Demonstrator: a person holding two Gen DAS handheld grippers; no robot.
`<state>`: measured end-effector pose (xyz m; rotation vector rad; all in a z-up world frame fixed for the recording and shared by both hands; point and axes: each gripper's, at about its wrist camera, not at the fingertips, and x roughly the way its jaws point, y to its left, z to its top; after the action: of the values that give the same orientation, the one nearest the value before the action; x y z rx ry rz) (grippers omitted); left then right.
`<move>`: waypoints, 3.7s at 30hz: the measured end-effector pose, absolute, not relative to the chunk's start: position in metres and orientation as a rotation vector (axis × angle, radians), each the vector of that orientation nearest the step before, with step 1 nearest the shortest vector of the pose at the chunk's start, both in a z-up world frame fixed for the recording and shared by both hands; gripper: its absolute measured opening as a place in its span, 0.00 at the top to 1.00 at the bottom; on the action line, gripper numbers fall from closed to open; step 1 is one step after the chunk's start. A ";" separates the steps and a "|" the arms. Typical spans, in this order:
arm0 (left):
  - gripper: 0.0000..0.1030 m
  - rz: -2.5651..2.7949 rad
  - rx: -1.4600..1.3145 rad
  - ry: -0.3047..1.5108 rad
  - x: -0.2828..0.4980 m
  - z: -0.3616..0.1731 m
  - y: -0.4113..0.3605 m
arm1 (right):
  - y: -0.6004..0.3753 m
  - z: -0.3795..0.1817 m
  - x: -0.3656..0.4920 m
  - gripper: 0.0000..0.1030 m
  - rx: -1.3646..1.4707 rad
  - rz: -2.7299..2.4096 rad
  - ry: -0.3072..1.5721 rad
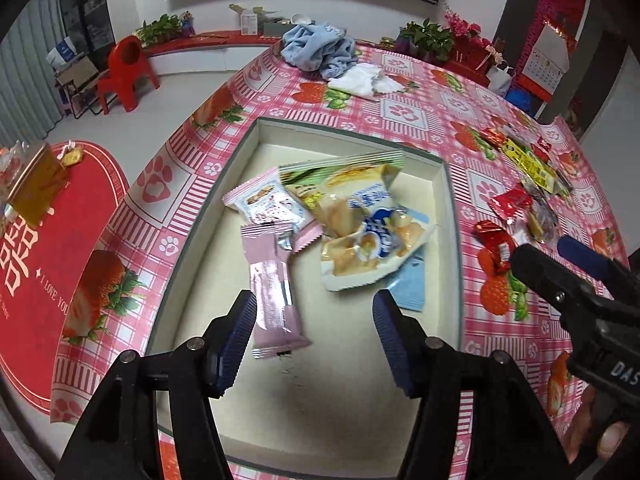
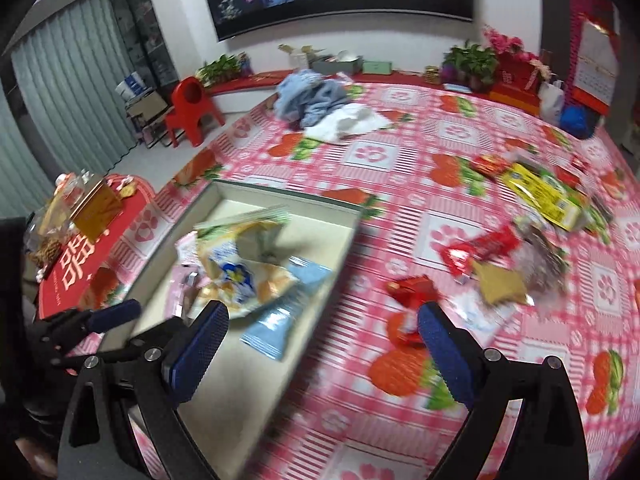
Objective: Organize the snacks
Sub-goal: 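Move left tool to red packet while right tool reaches for jerky pack, then grasp the red packet with left tool while right tool grasps jerky pack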
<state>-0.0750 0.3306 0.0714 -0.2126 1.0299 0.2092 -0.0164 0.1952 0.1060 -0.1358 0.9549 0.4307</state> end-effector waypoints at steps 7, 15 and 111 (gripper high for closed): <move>0.37 0.126 -0.142 0.983 -0.081 0.092 0.273 | 0.130 0.100 -0.029 0.06 -0.116 0.304 0.920; 0.34 -0.079 -0.061 0.981 -0.079 0.094 0.177 | 0.057 0.086 -0.041 0.07 -0.042 0.204 0.928; 0.66 -0.013 0.000 1.011 -0.036 0.011 0.129 | -0.018 0.046 0.097 0.52 -0.232 0.155 1.071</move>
<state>-0.0358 0.1286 0.0105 -0.0003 1.0112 -0.0126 0.0973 -0.0178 0.0456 -0.2317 1.0707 0.1551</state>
